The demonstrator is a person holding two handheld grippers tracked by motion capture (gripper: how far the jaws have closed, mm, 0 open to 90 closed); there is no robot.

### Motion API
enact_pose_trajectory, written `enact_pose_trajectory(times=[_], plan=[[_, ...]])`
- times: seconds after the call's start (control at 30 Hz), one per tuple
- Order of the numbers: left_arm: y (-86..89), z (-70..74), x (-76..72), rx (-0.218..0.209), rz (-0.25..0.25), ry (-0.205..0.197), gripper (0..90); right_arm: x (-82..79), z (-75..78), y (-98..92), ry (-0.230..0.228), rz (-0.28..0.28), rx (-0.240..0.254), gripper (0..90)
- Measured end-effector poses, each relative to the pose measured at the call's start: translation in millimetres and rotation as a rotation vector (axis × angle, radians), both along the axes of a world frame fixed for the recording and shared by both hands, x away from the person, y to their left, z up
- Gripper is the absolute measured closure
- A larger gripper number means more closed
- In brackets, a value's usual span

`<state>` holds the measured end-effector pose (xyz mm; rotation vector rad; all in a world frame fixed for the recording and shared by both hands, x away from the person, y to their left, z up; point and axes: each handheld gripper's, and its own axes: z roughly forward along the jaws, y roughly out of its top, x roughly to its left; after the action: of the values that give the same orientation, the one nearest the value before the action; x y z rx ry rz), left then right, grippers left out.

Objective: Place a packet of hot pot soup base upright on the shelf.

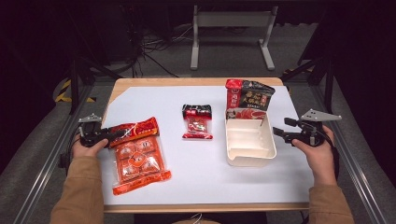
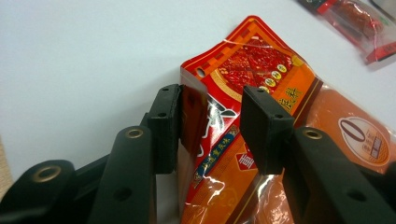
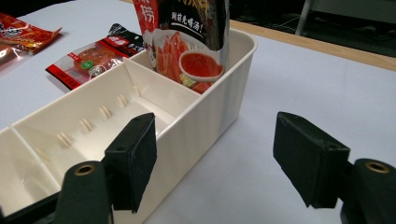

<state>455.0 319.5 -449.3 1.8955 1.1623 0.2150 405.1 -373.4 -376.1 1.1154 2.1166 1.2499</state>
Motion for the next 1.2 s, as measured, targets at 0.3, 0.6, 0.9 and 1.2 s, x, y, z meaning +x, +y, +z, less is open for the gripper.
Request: enact_pose_trajectory(times=[0.3, 0.6, 0.9, 1.2], plan=[[2.1, -9.9, 1.4, 0.048, 0.036, 0.038, 69.9, -0.7, 0.5, -1.1, -0.005, -0.001, 0.002, 30.7], [9.0, -3.8, -3.0, -0.001, 0.038, 0.012, 87.8, -1.9, 1.7, -0.7, -0.011, 0.028, -0.005, 46.6], [6.4, 11.5, -9.5, -0.031, 0.044, -0.019, 89.8, -7.3, 9.2, -0.2, -0.024, 0.028, -0.01, 61.2], [1.9, 36.5, -18.3, -0.034, 0.037, -0.094, 89.9, -11.7, 20.7, 4.5, 0.033, 0.048, 0.03, 71.3]])
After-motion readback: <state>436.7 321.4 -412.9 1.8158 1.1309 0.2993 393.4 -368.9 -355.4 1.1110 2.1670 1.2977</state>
